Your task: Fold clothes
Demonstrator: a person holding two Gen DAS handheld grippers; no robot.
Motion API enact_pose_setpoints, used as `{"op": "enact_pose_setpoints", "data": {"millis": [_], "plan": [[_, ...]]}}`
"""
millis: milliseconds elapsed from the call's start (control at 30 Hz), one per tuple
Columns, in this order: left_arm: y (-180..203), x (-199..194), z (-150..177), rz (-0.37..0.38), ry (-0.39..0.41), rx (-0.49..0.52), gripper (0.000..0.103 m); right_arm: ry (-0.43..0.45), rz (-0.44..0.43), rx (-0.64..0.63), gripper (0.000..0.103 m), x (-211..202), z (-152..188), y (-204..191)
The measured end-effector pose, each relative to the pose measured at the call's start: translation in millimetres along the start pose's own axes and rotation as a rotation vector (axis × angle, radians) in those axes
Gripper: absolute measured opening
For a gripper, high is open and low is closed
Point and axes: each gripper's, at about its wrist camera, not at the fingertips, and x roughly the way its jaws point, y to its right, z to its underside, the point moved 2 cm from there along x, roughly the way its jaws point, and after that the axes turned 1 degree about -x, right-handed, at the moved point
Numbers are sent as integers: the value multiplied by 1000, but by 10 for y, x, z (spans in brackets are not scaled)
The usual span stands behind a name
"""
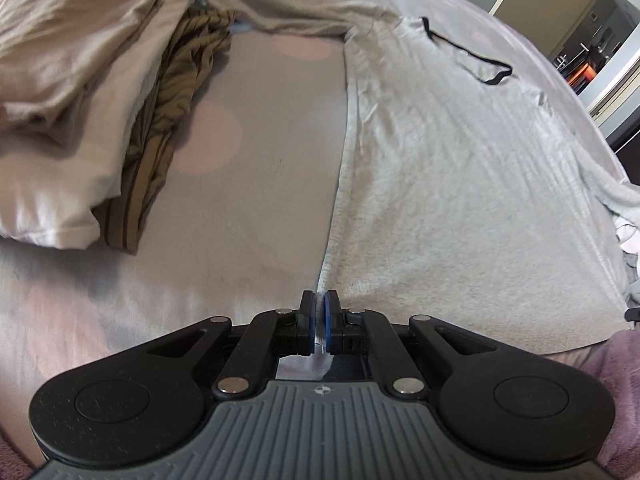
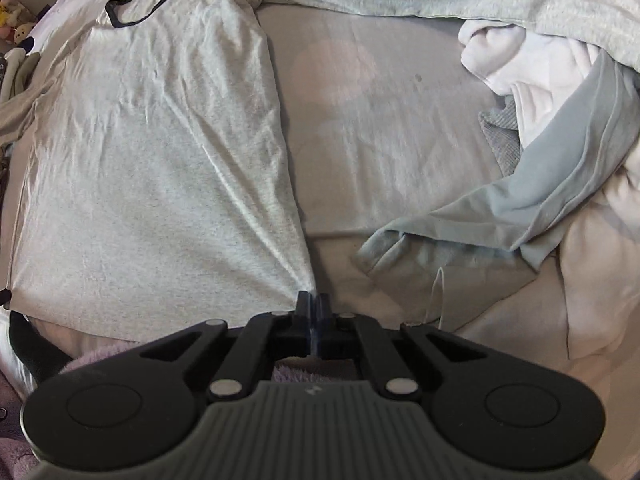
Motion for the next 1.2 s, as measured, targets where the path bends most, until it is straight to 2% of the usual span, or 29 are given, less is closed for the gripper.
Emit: {"op": "enact_pose_setpoints", "data": {"millis": [100,200,233,300,433,600,633,667,700,833,1033,1200], "plan": [[26,80,16,-18,-3,4,3,-44,15,-17,5,87,-51,-22],[46,51,11,-18,-6,25,4,-62,35,-27,22,92,-74,-29],[41,21,8,-17,-5,25,5,-52,27,-24,32,53,-78,-21],[30,-50,-5,-24,-3,18,14,-26,9,-14,36,-39,-85,5],[66,-243,-106,-73,58,20,16,93,-25,19,42,-315,-93,114],[207,-401,-328,-96,166,33,19,278,-8,15,40,-460,-243,63],[243,-386,-373,-100,177,38,19,303,7,9,33,-456,-280,36],[279,-371,-417,-104,188,43,19,325,21,-2,22,-448,-311,11],[313,-349,-458,-105,192,47,19,351,30,-15,18,-442,-345,-10],[426,-235,-570,-109,210,69,19,466,32,-46,15,-393,-501,-123],[492,-65,-723,-119,245,65,21,469,33,-70,17,-176,-743,-269],[517,83,-869,-141,275,83,47,491,35,-73,18,-20,-905,-339]]}}
